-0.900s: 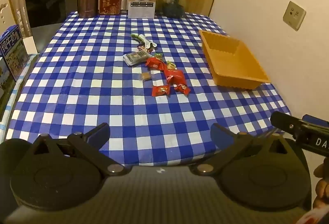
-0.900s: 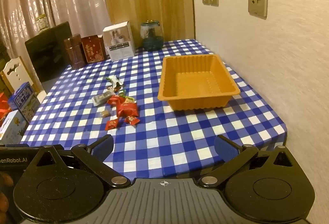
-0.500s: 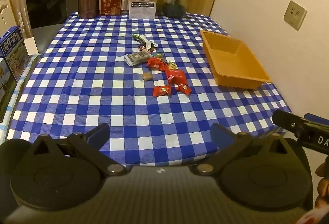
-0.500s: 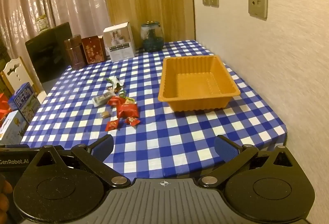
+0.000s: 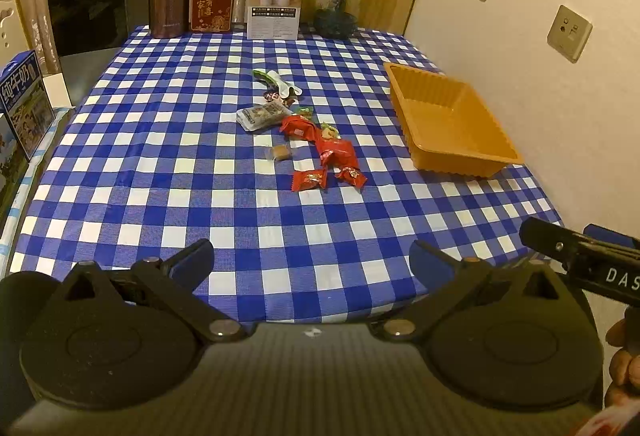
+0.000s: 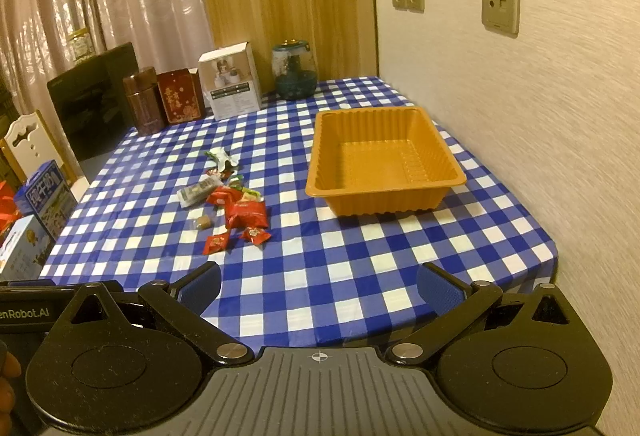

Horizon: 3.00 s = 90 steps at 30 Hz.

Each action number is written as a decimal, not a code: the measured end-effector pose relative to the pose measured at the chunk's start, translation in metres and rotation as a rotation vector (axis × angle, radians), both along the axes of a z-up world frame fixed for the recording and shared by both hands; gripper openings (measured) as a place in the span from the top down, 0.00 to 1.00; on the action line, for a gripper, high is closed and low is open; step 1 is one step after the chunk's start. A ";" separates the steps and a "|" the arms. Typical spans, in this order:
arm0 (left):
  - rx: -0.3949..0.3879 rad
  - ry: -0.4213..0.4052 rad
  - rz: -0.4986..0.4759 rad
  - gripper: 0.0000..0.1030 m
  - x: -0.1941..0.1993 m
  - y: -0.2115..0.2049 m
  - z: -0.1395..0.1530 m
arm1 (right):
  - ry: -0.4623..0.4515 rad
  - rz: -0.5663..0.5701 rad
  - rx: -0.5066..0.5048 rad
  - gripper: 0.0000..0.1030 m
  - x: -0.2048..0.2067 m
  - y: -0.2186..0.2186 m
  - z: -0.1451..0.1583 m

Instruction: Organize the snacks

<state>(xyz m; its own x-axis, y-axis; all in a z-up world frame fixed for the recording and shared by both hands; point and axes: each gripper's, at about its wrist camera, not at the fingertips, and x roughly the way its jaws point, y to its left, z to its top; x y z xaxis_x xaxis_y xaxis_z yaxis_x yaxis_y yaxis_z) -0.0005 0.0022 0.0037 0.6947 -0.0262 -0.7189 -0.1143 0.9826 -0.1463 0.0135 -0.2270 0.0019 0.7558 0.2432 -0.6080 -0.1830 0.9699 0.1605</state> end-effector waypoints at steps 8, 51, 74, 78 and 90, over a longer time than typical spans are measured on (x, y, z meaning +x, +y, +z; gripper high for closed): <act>-0.001 -0.001 -0.002 0.00 0.000 0.000 0.000 | 0.001 0.000 0.001 0.00 0.000 0.000 0.000; -0.006 0.000 0.001 0.00 0.000 -0.001 0.001 | -0.005 -0.001 0.002 0.00 0.002 0.004 0.003; -0.007 -0.001 0.000 0.00 0.000 -0.002 0.001 | -0.004 0.000 0.007 0.00 0.003 0.004 0.003; -0.011 0.000 -0.001 0.00 0.000 -0.002 0.001 | -0.004 -0.002 0.008 0.00 0.003 0.004 0.003; -0.043 -0.006 -0.001 0.00 0.017 0.006 -0.005 | -0.023 -0.011 0.038 0.00 0.006 0.005 -0.005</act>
<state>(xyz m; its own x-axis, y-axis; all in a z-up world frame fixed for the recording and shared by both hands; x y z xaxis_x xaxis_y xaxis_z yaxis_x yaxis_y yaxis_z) 0.0161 0.0083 -0.0014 0.6989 -0.0582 -0.7129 -0.1120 0.9755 -0.1894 0.0200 -0.2223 -0.0036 0.7721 0.2578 -0.5808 -0.1768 0.9651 0.1933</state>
